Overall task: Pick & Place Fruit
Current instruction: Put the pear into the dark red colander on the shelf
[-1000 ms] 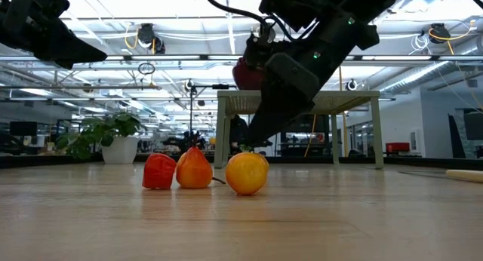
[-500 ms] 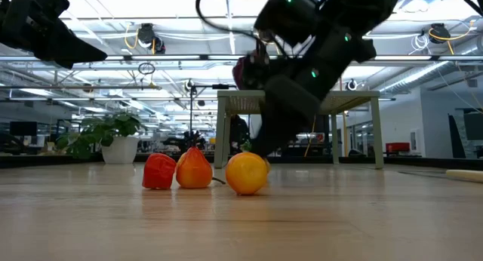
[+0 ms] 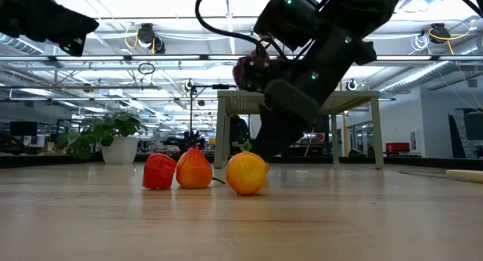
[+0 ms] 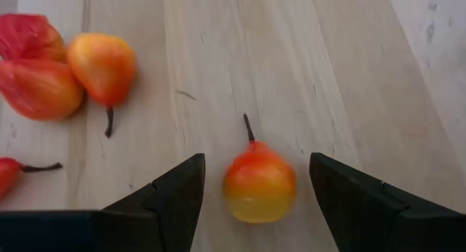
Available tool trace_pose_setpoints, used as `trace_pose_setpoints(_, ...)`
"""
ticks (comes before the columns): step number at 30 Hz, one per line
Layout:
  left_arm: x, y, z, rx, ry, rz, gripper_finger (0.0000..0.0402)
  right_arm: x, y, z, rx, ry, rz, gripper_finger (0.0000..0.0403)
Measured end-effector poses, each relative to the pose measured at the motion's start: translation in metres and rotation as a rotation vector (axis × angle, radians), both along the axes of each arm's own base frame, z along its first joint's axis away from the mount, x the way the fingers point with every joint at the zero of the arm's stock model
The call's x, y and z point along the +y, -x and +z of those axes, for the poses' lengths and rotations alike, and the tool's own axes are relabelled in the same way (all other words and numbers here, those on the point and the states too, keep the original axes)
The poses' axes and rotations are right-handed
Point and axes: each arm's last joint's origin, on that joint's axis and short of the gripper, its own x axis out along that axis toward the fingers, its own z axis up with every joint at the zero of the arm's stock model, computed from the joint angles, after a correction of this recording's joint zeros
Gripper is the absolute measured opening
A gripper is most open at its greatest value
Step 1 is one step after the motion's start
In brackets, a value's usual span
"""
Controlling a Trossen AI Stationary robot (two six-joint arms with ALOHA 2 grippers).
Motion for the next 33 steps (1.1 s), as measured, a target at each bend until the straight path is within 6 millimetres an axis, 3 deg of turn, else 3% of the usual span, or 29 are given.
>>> trace_pose_setpoints(9, 0.0001, 0.0003, -0.0027, 0.027, -0.009, 0.0, 0.0033, -0.0004, 0.0015, -0.0013, 0.019, -0.01, -0.017, 0.0238)
trace_pose_setpoints(27, 0.0001, 0.0003, -0.0026, 0.026, -0.008, 0.0, 0.0033, -0.0003, 0.0011, -0.0009, 0.013, -0.019, -0.027, 0.0144)
trace_pose_setpoints(33, 0.0001, 0.0002, -0.0026, 0.027, -0.006, 0.0, 0.0033, -0.0003, 0.0013, 0.0011, 0.008, -0.025, -0.03, 0.0131)
